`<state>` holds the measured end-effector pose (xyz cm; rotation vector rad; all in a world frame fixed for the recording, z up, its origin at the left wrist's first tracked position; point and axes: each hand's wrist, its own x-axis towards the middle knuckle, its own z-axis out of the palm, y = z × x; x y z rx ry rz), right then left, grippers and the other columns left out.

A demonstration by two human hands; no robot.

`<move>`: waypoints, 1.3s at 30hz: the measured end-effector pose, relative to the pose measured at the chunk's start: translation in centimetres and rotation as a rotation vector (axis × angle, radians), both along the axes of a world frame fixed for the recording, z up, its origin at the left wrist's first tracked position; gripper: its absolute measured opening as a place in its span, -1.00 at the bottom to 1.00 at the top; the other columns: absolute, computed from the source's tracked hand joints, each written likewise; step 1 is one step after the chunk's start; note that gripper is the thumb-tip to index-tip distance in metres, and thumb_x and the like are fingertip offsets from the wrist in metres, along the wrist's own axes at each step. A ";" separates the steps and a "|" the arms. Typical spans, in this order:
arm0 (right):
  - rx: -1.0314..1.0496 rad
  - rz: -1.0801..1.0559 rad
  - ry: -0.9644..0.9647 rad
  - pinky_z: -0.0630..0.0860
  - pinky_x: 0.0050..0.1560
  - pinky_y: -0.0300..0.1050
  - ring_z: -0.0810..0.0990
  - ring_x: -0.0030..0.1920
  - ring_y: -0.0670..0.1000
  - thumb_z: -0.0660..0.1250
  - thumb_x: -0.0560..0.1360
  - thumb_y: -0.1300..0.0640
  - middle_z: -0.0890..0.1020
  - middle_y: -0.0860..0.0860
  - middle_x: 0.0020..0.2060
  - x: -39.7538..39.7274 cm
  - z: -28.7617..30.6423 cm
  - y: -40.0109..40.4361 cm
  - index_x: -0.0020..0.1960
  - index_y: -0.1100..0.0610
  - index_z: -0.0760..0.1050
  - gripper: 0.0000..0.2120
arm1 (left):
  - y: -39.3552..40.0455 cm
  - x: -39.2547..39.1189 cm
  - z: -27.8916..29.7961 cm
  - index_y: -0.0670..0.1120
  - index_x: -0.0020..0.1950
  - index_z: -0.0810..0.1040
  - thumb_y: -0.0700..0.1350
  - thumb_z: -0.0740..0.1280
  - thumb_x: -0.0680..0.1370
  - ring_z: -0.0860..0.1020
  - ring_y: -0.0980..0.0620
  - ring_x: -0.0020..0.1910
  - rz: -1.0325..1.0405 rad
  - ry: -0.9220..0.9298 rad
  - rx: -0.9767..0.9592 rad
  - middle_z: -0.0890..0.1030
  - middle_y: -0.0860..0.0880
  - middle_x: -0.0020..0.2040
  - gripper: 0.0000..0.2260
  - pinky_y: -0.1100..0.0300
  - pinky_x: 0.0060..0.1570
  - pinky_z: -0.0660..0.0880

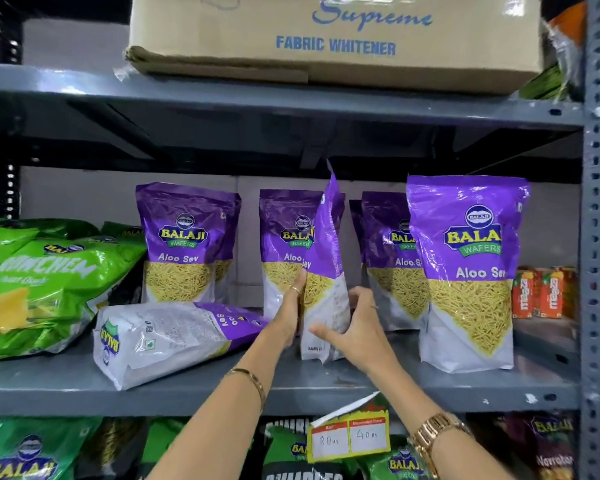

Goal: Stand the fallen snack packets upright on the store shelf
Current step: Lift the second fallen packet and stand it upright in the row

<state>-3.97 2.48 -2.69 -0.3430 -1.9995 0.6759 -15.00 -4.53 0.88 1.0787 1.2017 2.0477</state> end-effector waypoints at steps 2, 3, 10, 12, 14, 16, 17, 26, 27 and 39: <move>-0.086 0.038 0.020 0.49 0.11 0.01 0.51 0.09 0.03 0.50 0.08 -0.22 0.50 0.05 0.09 -0.3 0.0 0.5 0.07 0.03 0.24 -0.27 | 0.4 -0.3 -0.3 -0.11 0.19 0.51 0.07 0.15 0.55 0.62 -0.01 0.07 0.006 0.012 0.020 0.68 -0.07 0.05 -0.65 0.06 0.24 0.47; -0.138 0.073 0.034 0.50 0.07 0.00 0.53 0.07 0.03 0.51 0.08 -0.18 0.52 0.05 0.05 -0.3 0.1 0.7 0.03 0.00 0.26 -0.33 | 0.6 -0.5 -0.3 -0.04 0.09 0.54 0.06 0.15 0.56 0.65 0.15 -0.06 0.020 0.056 0.014 0.72 0.06 -0.10 -0.73 0.24 0.12 0.53; -0.584 0.321 0.251 0.43 0.00 -0.03 0.52 -0.10 0.09 0.29 0.05 0.24 0.58 0.08 -0.17 -0.4 0.7 2.7 -0.19 0.07 0.46 -0.67 | -0.6 -0.6 -1.4 -0.08 0.34 0.39 0.24 0.39 0.17 0.35 -0.07 0.37 0.322 0.244 -0.158 0.43 -0.08 0.34 -0.20 -0.02 0.41 0.23; -0.693 0.280 0.276 0.35 -0.08 -0.06 0.45 -0.15 0.08 0.22 0.04 0.22 0.48 0.09 -0.22 -0.7 0.8 3.4 -0.28 0.12 0.38 -0.76 | -1.0 -0.4 -1.4 -0.11 0.23 0.47 0.13 0.44 0.17 0.44 -0.09 0.26 0.368 0.267 -0.155 0.48 -0.08 0.23 -0.32 0.05 0.32 0.34; -0.699 0.178 0.244 0.27 -0.24 -0.12 0.38 -0.23 0.03 0.20 0.07 0.14 0.40 0.04 -0.27 -1.0 0.8 4.2 -0.30 0.08 0.30 -0.80 | -1.2 -0.7 -1.7 -0.16 0.25 0.40 -0.01 0.50 0.20 0.43 -0.06 0.21 0.387 0.256 -0.148 0.41 -0.07 0.26 -0.32 0.09 0.28 0.34; -0.666 0.124 0.177 0.25 -0.26 -0.13 0.39 -0.20 0.03 0.20 0.19 0.04 0.41 0.04 -0.27 -1.5 0.4 5.0 -0.26 0.06 0.30 -0.83 | -1.3 -0.9 -2.2 -0.10 0.21 0.28 -0.15 0.52 0.27 0.34 0.00 0.18 0.453 0.252 -0.142 0.29 -0.03 0.20 -0.39 0.16 0.16 0.30; -0.651 0.118 0.128 0.28 -0.20 -0.13 0.42 -0.13 0.06 0.20 0.29 0.01 0.45 0.07 -0.23 -2.0 0.1 5.5 -0.20 0.09 0.35 -0.83 | -1.5 -0.9 -2.5 -0.06 0.16 0.22 -0.21 0.50 0.30 0.31 0.00 0.17 0.468 0.272 -0.140 0.26 -0.03 0.17 -0.42 0.18 0.09 0.28; -0.537 0.144 -0.125 0.21 0.41 0.03 0.29 0.40 0.06 -0.01 0.55 0.05 0.37 0.01 0.40 -3.5 -1.0 7.5 0.39 -0.02 0.26 -0.58 | -2.2 -0.8 -3.4 -0.10 0.35 0.17 -0.31 0.40 0.37 0.38 -0.02 0.25 0.509 0.448 -0.222 0.39 -0.04 0.27 -0.36 0.26 0.08 0.27; -0.533 0.137 -0.145 0.19 0.43 0.05 0.27 0.41 0.07 -0.02 0.54 0.05 0.35 0.00 0.42 -3.4 -1.0 7.5 0.41 -0.04 0.24 -0.56 | -2.3 -0.7 -3.4 -0.09 0.35 0.17 -0.31 0.39 0.38 0.39 0.00 0.19 0.488 0.438 -0.240 0.40 -0.05 0.28 -0.38 0.25 0.07 0.29; -0.531 0.187 -0.241 0.18 0.44 0.09 0.21 0.45 0.12 0.03 0.59 0.08 0.22 0.04 0.48 -1.0 -0.7 4.7 0.48 0.02 0.03 -0.53 | -5.7 -0.1 -4.0 0.11 0.48 -0.22 -0.25 0.31 0.49 0.24 -0.12 0.42 0.288 0.329 -0.325 0.13 -0.07 0.52 -0.18 -0.09 0.40 0.26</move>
